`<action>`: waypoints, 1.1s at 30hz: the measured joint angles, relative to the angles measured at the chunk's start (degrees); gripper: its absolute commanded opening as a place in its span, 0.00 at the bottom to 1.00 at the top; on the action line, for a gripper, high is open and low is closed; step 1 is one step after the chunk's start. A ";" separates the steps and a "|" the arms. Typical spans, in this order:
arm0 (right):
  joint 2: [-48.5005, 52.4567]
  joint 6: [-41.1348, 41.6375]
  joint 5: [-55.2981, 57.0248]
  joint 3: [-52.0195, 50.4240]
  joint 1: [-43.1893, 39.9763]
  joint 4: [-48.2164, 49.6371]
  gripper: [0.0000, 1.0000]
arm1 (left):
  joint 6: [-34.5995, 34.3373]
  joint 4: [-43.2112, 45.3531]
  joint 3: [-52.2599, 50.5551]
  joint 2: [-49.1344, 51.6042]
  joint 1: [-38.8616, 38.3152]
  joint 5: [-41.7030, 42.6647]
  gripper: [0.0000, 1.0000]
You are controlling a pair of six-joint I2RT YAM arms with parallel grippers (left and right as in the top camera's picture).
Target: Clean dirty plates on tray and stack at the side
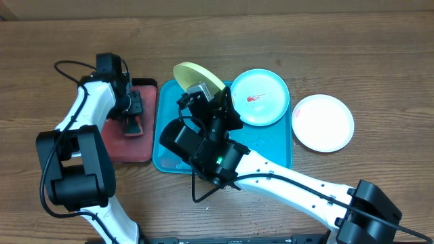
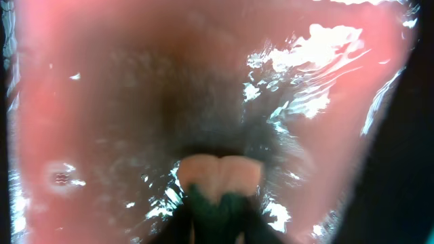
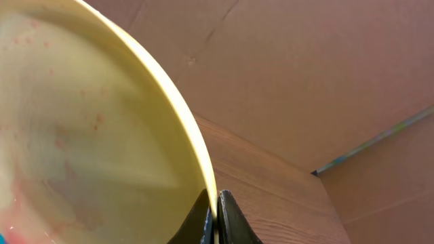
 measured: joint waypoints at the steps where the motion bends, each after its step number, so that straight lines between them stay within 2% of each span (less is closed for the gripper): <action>1: 0.00 -0.02 0.07 0.00 -0.02 0.07 0.04 | 0.04 -1.16 1.03 0.00 0.00 0.00 0.88; 3: 0.00 0.00 0.15 0.00 0.00 0.39 0.04 | 0.04 -3.43 2.86 -0.02 0.00 0.00 0.81; 8: 0.00 0.02 0.22 0.00 -0.02 0.87 0.04 | -0.15 -9.49 2.73 -0.02 0.00 0.00 0.78; 11: 0.00 0.02 0.44 0.00 0.00 0.90 0.04 | -0.17 -8.66 0.04 -0.02 0.00 0.00 0.65; 12: 0.00 0.00 0.50 0.00 -0.02 0.87 0.04 | -0.24 -7.96 -1.51 -0.02 0.00 0.00 0.57; 13: 0.00 0.02 0.57 0.00 0.00 0.85 0.04 | -0.31 -7.50 -2.64 -0.02 0.00 0.00 0.44; 15: 0.00 0.02 0.57 0.00 0.00 0.87 0.04 | -0.83 -6.47 -4.83 -0.02 0.00 -0.02 0.12; 16: 0.00 0.00 0.57 0.00 0.00 0.87 0.04 | -0.55 -6.43 -5.33 -0.02 0.00 0.07 0.04; 24: 0.00 0.44 0.57 0.00 -0.09 0.90 0.04 | -1.77 -8.15 -5.27 -0.26 -0.11 -2.01 0.04; 25: 0.00 0.72 0.50 0.00 -0.17 0.87 0.04 | -1.95 -9.07 -5.01 -0.26 -0.11 -2.43 0.11; 26: 0.00 1.09 0.24 0.00 -0.28 0.79 0.04 | -2.10 -10.03 -4.57 -0.26 -0.11 -2.75 0.49; 28: 0.00 1.95 -1.31 0.00 -1.20 0.61 0.04 | -2.36 -12.37 -2.99 -0.26 -0.11 -3.21 1.00; 33: -0.02 6.60 -7.41 0.00 -5.55 -2.95 0.04 | -2.78 -14.84 1.70 -0.57 -0.11 -3.19 1.00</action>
